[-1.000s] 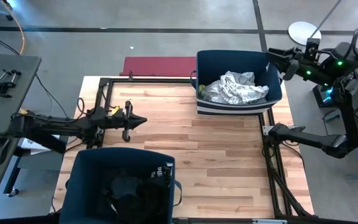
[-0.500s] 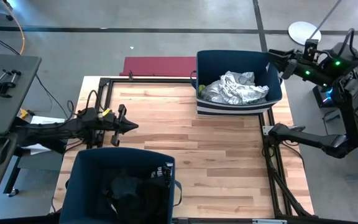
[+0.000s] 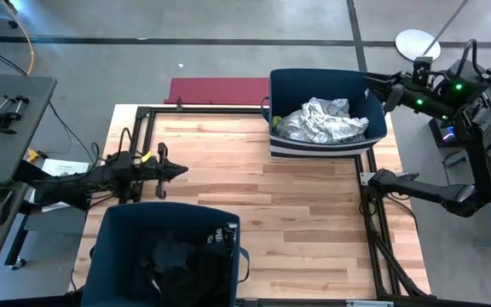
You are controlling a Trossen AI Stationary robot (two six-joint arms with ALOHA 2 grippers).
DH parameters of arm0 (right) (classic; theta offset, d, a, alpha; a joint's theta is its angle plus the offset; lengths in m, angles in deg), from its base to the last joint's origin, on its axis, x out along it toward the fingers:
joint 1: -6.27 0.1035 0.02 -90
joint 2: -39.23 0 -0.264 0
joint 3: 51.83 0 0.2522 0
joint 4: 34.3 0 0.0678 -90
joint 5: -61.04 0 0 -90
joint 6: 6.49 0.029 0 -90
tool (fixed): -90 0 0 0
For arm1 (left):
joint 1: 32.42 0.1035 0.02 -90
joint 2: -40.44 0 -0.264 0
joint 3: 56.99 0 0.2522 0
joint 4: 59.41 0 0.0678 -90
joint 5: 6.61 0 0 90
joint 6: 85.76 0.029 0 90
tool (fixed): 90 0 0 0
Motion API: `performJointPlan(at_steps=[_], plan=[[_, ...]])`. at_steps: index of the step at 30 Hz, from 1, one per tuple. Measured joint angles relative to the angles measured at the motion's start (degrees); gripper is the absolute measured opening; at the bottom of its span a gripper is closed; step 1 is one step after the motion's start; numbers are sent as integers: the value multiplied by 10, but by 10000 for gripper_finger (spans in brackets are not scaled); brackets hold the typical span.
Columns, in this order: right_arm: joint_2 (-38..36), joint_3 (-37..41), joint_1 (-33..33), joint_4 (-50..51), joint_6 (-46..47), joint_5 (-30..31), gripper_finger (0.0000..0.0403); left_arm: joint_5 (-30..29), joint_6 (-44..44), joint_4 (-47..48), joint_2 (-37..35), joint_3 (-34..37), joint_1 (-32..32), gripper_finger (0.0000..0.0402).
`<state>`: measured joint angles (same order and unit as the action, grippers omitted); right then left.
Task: Sort clothes
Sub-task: Return to Home Position
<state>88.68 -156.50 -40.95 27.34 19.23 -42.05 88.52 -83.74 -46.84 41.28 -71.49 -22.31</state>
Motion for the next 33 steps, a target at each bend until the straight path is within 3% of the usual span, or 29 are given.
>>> performJointPlan(at_steps=[6,12,19,30,33], plan=[[0,0,0,0,-14,5,216,-41,31,8,17,0,0,0],[0,0,0,1,-29,4,216,28,26,-5,29,0,-2,0],[0,0,0,35,-26,4,216,33,13,-5,32,0,-17,0],[-26,0,0,42,10,-8,216,31,-4,-6,29,0,-91,0],[-40,0,0,42,12,-3,216,5,6,-2,29,0,-113,0]])
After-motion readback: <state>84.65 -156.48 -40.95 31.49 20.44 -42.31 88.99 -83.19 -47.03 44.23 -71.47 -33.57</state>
